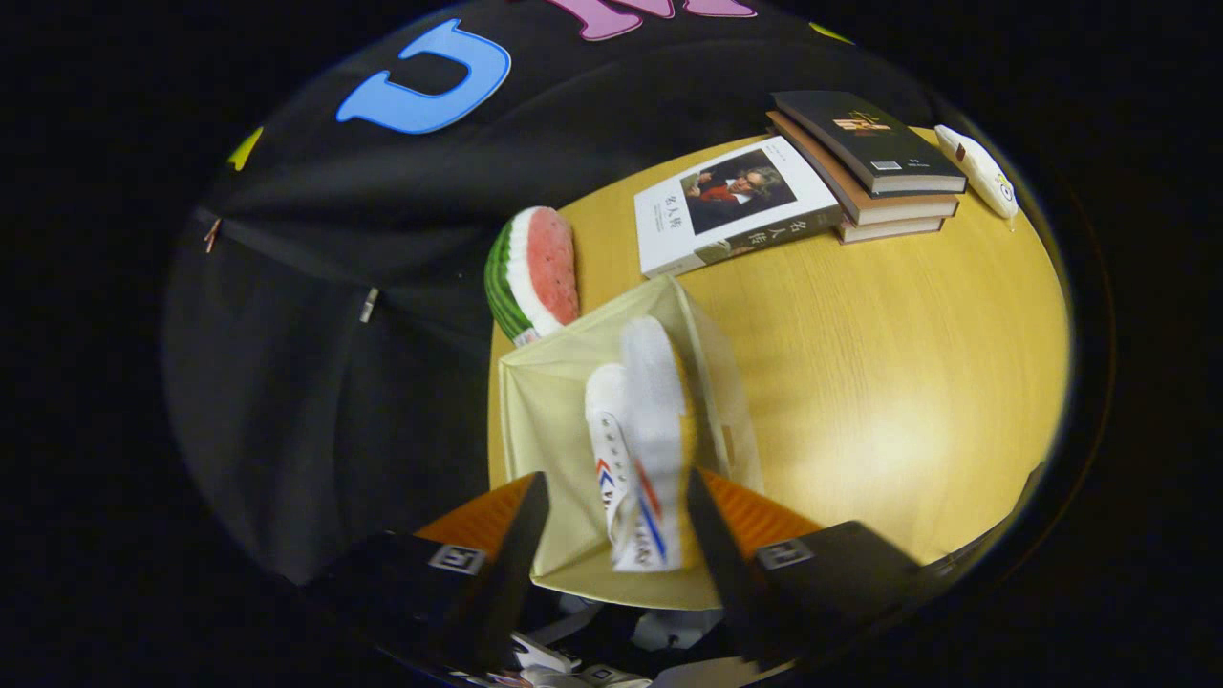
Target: Open the storage box then place both shoes into the box .Put the left shoe in first, then the right shoe, with the right side of both shoes facing outward in a uniform manner.
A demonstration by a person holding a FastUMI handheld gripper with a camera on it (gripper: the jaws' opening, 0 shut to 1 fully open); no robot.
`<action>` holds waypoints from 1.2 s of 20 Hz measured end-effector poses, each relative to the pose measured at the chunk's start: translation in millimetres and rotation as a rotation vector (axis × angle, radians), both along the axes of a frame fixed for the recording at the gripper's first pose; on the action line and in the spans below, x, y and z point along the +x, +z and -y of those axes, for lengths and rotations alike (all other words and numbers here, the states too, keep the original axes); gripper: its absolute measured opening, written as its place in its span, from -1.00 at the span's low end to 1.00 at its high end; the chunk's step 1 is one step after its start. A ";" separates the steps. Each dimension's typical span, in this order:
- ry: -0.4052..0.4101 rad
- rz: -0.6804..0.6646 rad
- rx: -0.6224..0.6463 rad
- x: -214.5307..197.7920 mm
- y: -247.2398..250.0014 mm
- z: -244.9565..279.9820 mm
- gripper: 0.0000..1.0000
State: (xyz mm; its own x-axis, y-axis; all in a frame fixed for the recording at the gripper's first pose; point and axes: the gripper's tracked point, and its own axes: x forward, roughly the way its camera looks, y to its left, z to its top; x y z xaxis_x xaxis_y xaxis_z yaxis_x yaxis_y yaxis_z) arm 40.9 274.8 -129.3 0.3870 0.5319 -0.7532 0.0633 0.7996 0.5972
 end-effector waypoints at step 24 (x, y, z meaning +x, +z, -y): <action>-0.402 1.073 -0.596 11.6 233.2 249.5 0.97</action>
